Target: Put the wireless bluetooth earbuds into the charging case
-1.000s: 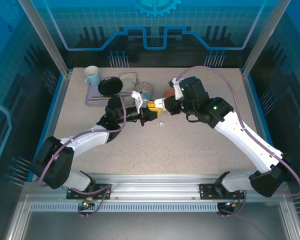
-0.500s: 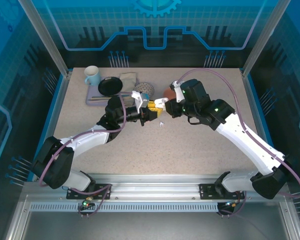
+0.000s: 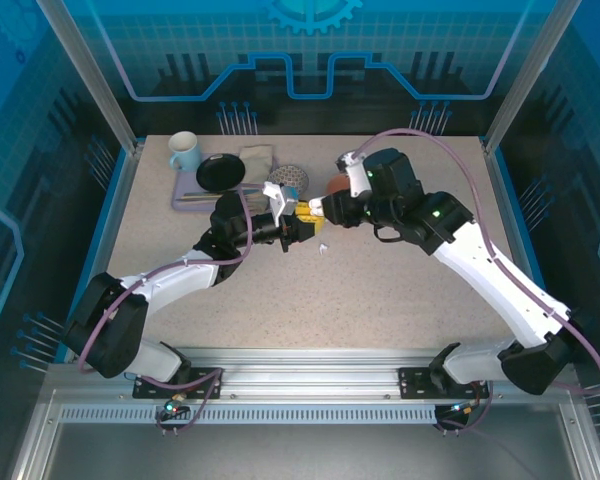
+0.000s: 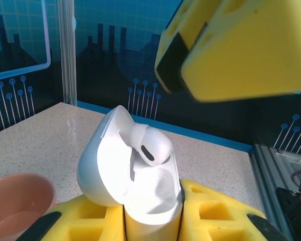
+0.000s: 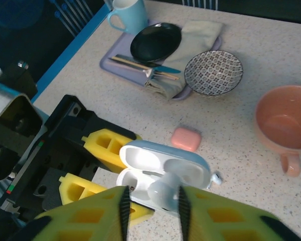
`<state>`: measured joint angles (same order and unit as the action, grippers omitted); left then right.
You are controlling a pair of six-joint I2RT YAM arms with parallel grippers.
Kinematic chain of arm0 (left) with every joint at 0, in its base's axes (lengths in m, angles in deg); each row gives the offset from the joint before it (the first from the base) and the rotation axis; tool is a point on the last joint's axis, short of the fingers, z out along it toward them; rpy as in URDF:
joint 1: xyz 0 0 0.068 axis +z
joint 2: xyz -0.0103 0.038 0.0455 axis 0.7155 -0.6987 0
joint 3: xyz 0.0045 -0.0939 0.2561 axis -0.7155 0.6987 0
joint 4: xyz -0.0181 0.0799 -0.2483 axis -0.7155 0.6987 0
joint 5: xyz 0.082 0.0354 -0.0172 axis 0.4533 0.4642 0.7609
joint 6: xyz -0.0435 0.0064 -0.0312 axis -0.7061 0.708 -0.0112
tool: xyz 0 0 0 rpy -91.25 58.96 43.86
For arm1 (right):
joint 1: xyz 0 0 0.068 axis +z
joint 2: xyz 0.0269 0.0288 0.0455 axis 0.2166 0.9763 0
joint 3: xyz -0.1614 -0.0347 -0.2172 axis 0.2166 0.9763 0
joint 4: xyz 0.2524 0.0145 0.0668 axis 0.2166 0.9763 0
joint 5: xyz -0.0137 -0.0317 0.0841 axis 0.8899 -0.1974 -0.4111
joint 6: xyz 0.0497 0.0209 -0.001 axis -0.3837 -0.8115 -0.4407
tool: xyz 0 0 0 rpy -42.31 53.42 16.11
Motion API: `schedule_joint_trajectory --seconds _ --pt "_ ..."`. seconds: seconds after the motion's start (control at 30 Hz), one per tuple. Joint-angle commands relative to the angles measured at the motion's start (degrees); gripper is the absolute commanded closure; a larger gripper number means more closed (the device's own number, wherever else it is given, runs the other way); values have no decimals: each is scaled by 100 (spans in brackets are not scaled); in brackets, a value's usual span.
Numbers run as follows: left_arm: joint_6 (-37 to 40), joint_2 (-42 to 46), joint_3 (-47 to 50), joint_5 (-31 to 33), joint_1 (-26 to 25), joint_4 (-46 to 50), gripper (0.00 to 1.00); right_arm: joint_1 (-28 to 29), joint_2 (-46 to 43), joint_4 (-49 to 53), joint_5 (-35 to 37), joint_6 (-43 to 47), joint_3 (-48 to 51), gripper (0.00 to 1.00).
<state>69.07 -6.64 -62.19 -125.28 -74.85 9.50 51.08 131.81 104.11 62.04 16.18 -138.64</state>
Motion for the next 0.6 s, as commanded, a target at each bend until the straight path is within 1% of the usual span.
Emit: schedule_joint_trajectory --seconds 0.0,0.1,0.27,0.57 --pt "189 113 -104 -20 -43 -194 100 130 151 183 -89 240 -155 61" --pt "198 133 -110 -20 -38 -188 100 139 202 232 65 308 -77 61" --pt "197 139 -102 -16 -38 -187 100 66 145 260 382 349 65 65" --pt "197 149 -97 -11 -43 -180 100 -214 6 387 460 421 187 67"
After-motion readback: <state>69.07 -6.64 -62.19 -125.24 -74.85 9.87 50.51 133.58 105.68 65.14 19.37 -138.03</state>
